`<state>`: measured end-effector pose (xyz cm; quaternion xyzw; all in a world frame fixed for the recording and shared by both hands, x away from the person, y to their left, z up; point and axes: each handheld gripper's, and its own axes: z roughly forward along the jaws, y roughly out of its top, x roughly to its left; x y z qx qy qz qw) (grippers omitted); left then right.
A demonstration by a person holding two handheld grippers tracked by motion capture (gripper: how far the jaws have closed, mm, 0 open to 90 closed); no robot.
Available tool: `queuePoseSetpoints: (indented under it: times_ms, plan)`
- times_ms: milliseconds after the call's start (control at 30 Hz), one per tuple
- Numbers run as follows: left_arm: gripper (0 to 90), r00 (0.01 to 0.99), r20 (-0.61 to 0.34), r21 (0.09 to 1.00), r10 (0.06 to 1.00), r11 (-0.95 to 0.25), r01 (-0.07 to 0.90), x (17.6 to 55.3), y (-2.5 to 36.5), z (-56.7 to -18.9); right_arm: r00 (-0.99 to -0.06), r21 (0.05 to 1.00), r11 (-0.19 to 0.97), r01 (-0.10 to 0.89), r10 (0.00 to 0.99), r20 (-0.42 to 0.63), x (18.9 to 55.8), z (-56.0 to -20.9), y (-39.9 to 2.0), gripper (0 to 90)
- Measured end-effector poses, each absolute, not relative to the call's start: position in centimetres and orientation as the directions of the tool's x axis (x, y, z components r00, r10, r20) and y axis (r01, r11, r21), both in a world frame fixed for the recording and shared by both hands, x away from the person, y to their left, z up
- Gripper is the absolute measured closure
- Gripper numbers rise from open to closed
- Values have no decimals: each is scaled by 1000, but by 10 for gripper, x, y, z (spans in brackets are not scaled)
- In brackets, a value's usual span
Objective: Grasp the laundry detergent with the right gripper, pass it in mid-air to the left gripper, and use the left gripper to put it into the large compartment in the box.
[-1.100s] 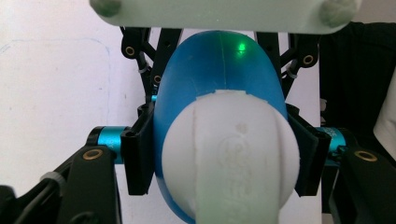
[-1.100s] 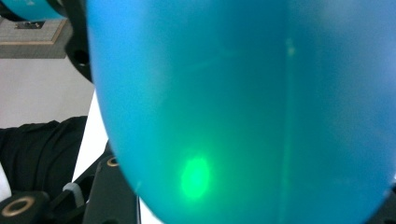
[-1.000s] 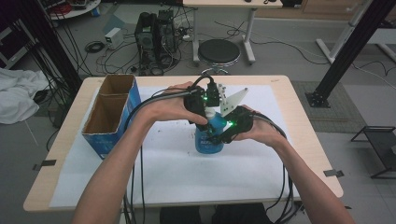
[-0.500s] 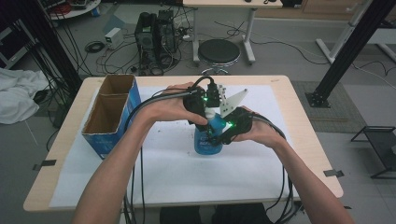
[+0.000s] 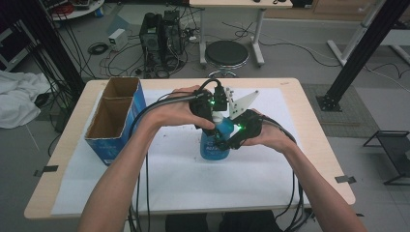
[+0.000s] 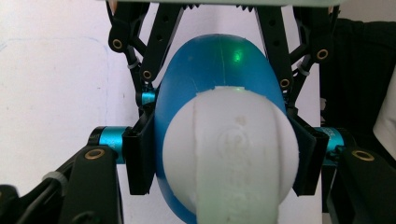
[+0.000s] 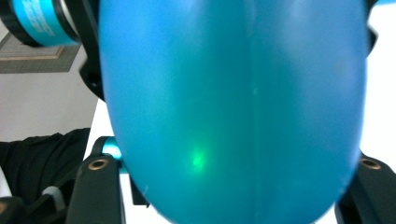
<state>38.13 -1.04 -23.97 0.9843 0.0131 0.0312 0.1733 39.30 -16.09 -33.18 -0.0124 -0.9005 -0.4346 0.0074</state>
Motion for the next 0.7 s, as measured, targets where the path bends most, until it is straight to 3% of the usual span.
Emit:
queuePoseSetpoints:
  times_ms: [467, 700]
  plan:
    - [380, 997, 58, 344, 45, -939, 23, 381, -3, -238, -999, 768, 639, 35, 19, 29, 392, -334, -159, 233]
    - [380, 997, 57, 352, 46, -936, 23, 379, 0, -236, -999, 759, 649, 50, 29, 41, 391, -334, -160, 229]
